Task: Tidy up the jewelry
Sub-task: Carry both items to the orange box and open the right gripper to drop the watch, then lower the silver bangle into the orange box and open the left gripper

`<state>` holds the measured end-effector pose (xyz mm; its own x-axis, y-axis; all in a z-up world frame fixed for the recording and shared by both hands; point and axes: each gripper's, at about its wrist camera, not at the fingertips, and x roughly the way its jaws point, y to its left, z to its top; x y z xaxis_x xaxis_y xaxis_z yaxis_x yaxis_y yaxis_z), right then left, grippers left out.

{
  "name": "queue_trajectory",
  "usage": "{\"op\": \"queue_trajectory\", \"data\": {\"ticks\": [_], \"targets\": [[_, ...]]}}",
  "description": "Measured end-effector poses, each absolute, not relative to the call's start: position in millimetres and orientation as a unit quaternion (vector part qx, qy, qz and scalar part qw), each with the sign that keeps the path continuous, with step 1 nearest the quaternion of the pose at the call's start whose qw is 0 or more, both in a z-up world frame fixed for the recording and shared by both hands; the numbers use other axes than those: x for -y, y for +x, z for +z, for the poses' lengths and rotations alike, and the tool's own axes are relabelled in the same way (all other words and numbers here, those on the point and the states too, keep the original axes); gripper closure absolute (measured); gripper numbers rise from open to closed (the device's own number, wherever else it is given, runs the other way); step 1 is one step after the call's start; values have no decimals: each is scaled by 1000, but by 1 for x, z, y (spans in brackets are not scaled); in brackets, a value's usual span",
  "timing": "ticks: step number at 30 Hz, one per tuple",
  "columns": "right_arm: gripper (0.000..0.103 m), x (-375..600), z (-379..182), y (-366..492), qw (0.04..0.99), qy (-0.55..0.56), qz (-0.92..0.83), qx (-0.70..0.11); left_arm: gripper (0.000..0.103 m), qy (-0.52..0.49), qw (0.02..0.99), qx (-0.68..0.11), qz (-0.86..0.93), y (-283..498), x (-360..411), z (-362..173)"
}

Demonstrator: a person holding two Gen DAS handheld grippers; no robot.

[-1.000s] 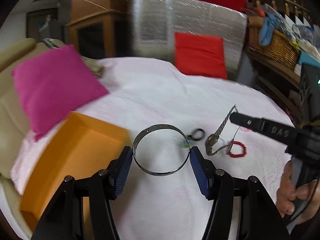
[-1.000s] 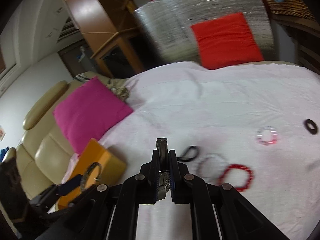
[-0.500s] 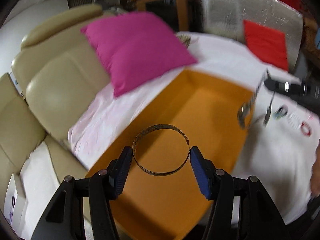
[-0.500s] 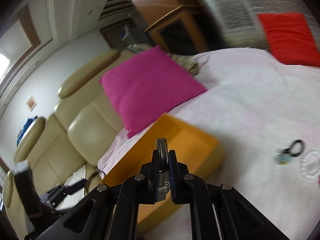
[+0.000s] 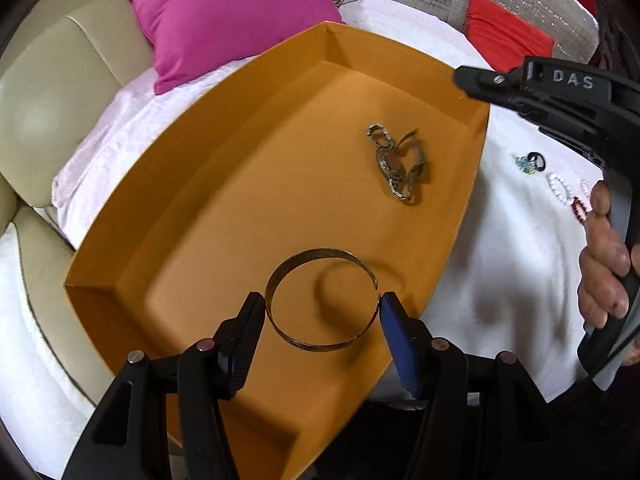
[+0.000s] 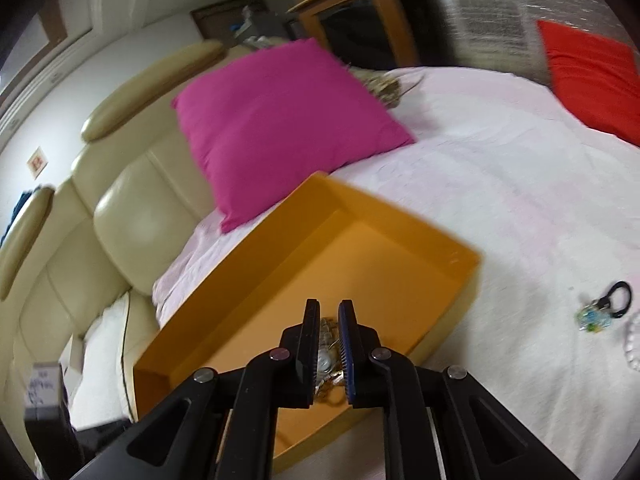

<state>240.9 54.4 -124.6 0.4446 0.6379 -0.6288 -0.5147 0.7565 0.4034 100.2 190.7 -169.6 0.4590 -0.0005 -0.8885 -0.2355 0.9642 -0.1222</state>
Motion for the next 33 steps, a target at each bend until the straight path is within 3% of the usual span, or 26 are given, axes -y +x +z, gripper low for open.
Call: {"op": "queue_trajectory", "data": {"ticks": [19, 22, 24, 28, 33], "targets": [[90, 78, -105, 264, 868, 152, 255, -398, 42, -109, 851, -509, 63, 131, -164, -161], [73, 98, -105, 259, 873, 158, 240, -393, 42, -88, 858, -503, 66, 124, -161, -156], [48, 115, -109, 255, 878, 171, 223, -387, 42, -68, 867, -486, 84, 115, -162, -145], [46, 143, -116, 244, 888, 174, 179, -386, 41, -54, 884, -449, 118, 101, -179, -120], [46, 181, -113, 219, 897, 171, 114, -391, 32, -70, 910, -392, 113, 92, -196, -83]]}}
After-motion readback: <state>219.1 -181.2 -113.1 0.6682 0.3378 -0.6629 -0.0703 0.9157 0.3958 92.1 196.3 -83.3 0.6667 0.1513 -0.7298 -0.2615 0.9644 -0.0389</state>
